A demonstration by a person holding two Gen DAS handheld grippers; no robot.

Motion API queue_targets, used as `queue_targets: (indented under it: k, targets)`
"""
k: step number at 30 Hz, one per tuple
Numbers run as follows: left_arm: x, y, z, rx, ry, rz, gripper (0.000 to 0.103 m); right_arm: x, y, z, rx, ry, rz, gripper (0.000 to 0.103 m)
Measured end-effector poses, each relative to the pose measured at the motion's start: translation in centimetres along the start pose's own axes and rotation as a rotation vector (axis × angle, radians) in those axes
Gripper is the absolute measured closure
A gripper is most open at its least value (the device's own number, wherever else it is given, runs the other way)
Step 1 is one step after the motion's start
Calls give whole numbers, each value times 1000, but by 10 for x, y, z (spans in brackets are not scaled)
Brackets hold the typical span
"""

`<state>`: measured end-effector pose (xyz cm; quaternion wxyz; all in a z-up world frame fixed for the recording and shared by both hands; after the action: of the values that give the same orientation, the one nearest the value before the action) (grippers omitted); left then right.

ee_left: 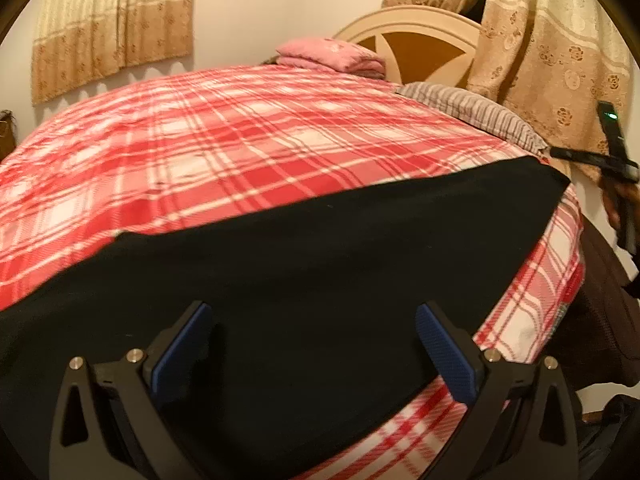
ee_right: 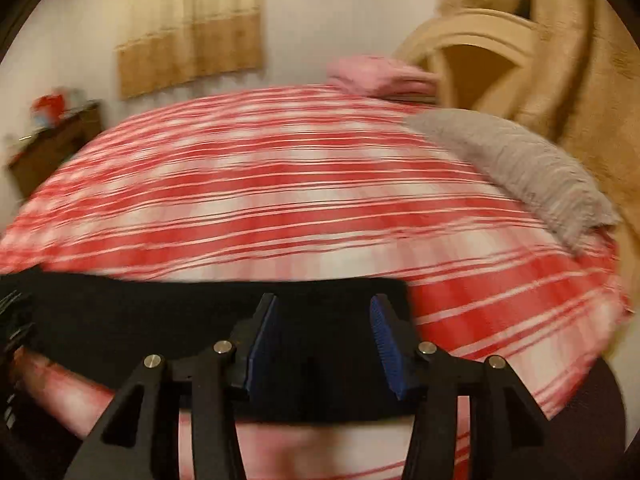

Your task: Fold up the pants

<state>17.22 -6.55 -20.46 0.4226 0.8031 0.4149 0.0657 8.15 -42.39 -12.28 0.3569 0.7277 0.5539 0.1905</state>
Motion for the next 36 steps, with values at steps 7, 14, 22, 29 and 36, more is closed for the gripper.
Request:
queue_targets:
  k: [7, 14, 22, 29, 36]
  targets:
    - [24, -13, -3, 27, 48, -41, 0, 39, -45, 27, 161, 93, -33, 53]
    - [47, -23, -42, 16, 122, -3, 0, 87, -15, 3, 138, 189, -109, 53]
    - [89, -36, -68, -31, 180, -104, 0, 271, 25, 14, 172, 555, -315, 53]
    - [87, -53, -57, -2, 212, -60, 0, 403, 30, 46, 269, 688, -375, 53]
    - [91, -55, -60, -29, 189, -64, 0, 480, 37, 80, 335, 759, -304, 53]
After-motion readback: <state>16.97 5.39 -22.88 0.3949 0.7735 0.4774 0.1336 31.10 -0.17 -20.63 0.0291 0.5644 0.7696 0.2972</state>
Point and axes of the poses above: each gripper's, at about its wrist camera, not at the fingertips, and z roughly the way its jaws point, x to its left, y to its top, the point moved 5 cm from there along z, roughly the way its jaws point, and after that the axes turned 10 degrees about -y, right-handed, at the moved point
